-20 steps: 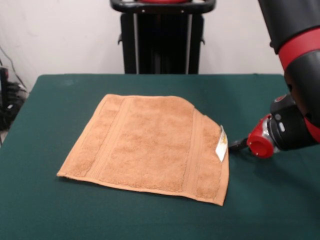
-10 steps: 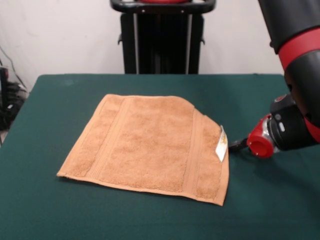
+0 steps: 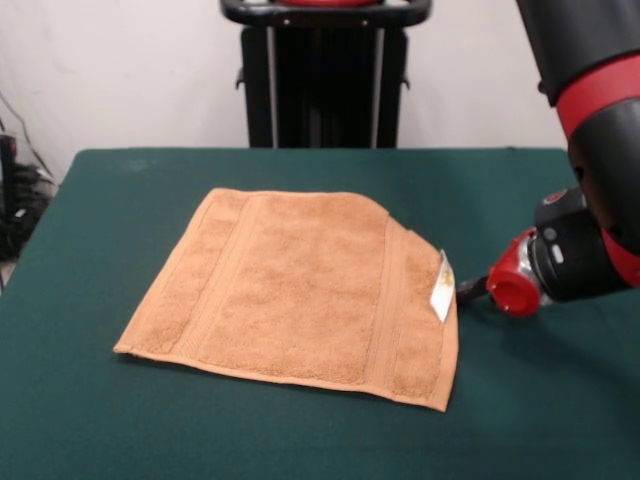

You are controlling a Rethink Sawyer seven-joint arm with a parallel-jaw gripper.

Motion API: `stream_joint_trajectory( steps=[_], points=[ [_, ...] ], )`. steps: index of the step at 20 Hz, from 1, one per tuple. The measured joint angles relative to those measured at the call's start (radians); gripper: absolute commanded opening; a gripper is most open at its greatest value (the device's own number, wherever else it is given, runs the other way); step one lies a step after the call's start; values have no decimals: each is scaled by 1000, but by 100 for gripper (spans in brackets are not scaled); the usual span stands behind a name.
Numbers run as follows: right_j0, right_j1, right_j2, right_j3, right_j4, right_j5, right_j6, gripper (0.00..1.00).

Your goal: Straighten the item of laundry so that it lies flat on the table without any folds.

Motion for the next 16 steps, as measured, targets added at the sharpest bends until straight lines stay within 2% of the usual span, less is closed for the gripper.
stream_joint_trajectory(
  steps=[8,16],
  points=[
    [0,-12,-25,21,-13,0,0,0],
    [-1,-58,-51,109,-13,0,0,0]
  ],
)
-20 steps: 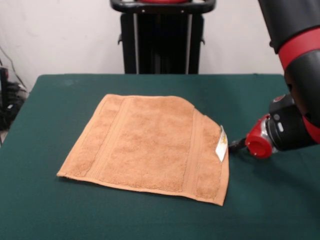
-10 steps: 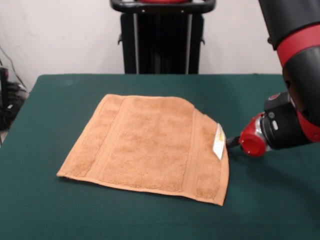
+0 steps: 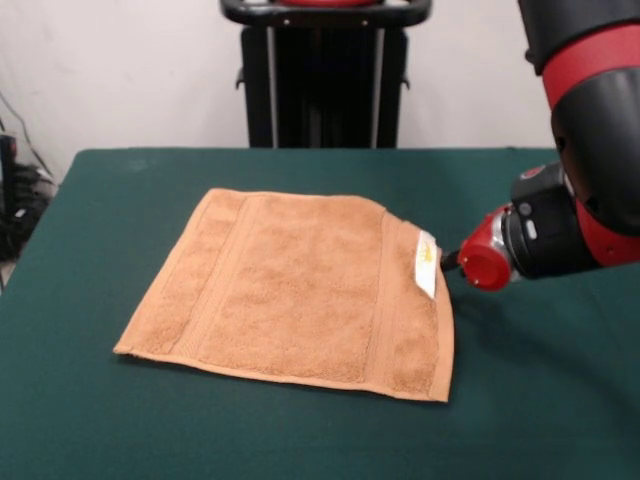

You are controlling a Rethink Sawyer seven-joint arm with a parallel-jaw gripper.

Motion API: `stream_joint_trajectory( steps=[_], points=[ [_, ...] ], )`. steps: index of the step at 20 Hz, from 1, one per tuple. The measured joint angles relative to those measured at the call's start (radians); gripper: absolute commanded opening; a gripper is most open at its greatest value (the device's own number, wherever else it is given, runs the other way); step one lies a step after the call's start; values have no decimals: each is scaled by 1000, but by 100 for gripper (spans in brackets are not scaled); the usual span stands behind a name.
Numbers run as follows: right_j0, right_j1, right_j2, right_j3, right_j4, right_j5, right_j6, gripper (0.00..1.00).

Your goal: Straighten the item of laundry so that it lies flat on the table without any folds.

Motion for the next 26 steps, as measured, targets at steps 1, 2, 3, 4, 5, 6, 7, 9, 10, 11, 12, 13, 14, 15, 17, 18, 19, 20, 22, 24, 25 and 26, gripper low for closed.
stream_joint_trajectory(
  steps=[1,2,3,4,5,6,7,9,10,11,12,13,14,15,17,18,19,20,22,24,25,26],
  points=[
    [0,-3,0,5,0,0,0,0],
    [-1,-7,0,13,0,0,0,0],
    [-1,-12,0,21,0,0,0,0],
    [-1,-18,0,30,0,0,0,0],
    [-1,-20,0,33,0,0,0,0],
    [-1,-21,0,34,0,0,0,0],
    [-1,-22,0,36,0,0,0,0],
    [-1,-25,0,41,0,0,0,0],
    [-1,-27,0,45,0,0,0,0],
    [-1,-30,0,53,0,0,0,0],
    [-2,-32,0,57,0,0,0,0],
    [-2,-35,0,62,0,0,0,0],
    [-3,-38,0,65,0,0,0,0],
    [-3,-39,0,66,0,0,0,0],
    [-4,-45,0,72,0,0,0,0],
    [-4,-46,0,74,0,0,0,0],
    [-5,-51,0,82,0,0,0,0],
    [-5,-54,0,89,0,0,0,0],
    [-5,-60,0,97,0,0,0,0],
    [-6,-64,0,102,0,0,0,0],
    [-6,-65,0,104,0,0,0,0],
    [-6,-66,0,104,0,1,0,0]
  ],
)
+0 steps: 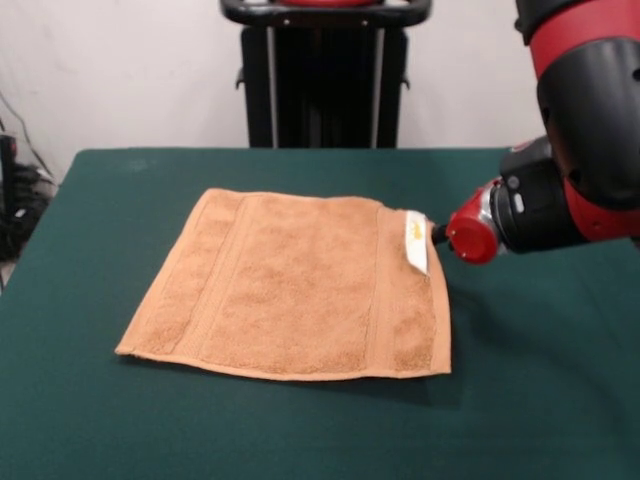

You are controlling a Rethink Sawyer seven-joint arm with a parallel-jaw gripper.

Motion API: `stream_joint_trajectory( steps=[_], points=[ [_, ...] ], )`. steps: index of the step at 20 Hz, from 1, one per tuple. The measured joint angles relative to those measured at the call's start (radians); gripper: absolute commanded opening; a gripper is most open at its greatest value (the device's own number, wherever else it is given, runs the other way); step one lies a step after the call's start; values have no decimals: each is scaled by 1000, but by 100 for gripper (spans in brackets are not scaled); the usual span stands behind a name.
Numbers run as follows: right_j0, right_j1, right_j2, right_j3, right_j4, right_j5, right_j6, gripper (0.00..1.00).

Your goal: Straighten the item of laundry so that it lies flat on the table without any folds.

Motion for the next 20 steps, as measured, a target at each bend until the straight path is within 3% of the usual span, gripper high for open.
stream_joint_trajectory(
  steps=[20],
  points=[
    [-2,-6,0,76,0,17,0,0]
  ],
)
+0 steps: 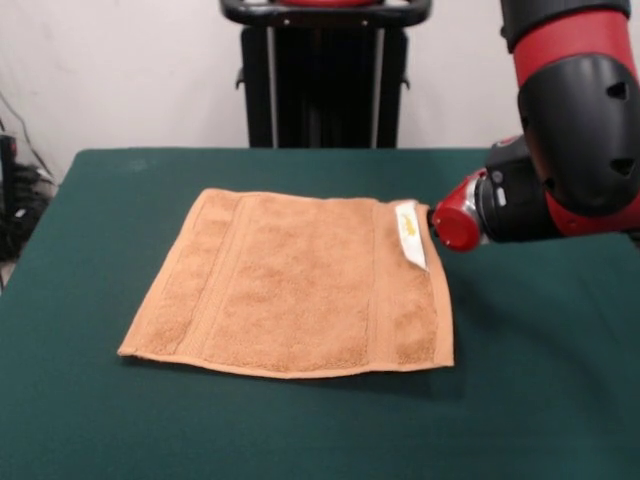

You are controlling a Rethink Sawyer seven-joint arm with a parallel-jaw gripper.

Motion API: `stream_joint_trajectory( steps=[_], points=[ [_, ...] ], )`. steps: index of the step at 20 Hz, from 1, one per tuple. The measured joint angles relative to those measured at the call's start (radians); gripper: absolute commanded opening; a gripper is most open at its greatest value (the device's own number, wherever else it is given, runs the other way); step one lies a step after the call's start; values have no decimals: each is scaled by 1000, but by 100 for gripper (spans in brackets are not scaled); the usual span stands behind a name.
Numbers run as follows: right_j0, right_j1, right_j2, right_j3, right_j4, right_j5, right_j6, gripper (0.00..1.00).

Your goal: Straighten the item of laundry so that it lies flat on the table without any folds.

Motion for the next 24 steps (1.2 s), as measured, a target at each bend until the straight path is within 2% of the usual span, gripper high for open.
stream_joint_trajectory(
  steps=[8,24],
  points=[
    [0,0,0,42,0,3,0,0],
    [-2,18,4,18,0,50,0,0]
  ],
)
